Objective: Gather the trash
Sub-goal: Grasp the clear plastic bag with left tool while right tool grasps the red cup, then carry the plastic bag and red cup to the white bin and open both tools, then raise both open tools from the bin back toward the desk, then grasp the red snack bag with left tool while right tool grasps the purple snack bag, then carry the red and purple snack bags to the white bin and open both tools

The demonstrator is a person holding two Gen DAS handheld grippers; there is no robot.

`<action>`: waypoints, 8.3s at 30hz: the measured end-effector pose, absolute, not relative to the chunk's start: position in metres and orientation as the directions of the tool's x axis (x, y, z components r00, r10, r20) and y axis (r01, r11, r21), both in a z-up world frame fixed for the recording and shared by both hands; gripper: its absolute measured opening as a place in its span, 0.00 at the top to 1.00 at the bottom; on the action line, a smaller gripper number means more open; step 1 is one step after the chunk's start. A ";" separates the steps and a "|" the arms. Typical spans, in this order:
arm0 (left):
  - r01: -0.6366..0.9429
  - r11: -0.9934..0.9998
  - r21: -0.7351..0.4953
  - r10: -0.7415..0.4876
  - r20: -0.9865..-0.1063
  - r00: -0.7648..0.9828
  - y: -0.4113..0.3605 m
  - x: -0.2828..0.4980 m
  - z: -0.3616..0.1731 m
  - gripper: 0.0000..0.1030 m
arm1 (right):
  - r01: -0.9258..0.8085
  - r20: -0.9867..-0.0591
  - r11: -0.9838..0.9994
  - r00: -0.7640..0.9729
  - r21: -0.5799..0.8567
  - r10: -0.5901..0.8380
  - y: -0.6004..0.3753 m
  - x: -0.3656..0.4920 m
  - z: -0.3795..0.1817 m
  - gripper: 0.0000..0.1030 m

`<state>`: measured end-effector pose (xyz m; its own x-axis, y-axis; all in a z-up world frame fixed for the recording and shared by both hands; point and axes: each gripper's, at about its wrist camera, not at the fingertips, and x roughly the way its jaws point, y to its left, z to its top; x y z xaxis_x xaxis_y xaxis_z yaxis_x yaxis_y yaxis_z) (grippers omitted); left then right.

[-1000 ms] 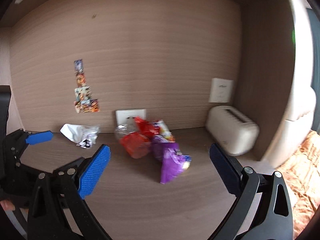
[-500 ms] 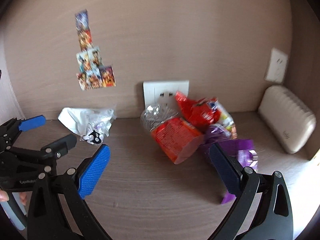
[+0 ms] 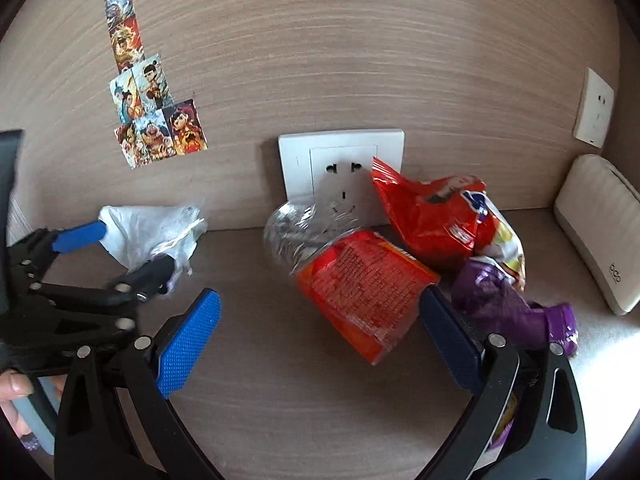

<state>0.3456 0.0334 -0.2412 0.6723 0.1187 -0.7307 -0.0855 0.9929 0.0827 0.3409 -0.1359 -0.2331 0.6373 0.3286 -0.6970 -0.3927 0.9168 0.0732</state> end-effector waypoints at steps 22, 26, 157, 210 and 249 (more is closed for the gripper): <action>-0.075 0.994 0.078 0.108 -0.763 0.638 0.039 0.361 -0.244 0.55 | -0.553 -0.694 0.812 0.511 0.186 0.507 -0.130 0.330 -0.224 0.92; -0.089 0.993 0.076 0.116 -0.751 0.650 0.041 0.354 -0.234 0.55 | -0.573 -0.665 0.782 0.487 0.246 0.566 -0.137 0.317 -0.211 0.99; 0.560 0.826 -0.062 -0.470 -0.625 0.624 -0.317 0.105 -0.197 0.04 | 0.037 -0.498 0.999 0.866 -0.018 -0.041 -0.457 0.054 -0.156 0.04; 0.167 0.978 -0.125 -0.200 -0.787 0.583 -0.154 0.465 -0.241 0.34 | -0.415 -0.745 0.907 0.628 -0.073 0.228 -0.234 0.333 -0.241 0.59; 0.424 0.904 -0.047 -0.357 -0.629 0.691 -0.238 0.247 -0.133 0.58 | -0.121 -0.575 0.993 0.811 0.009 0.104 -0.379 0.129 -0.127 0.70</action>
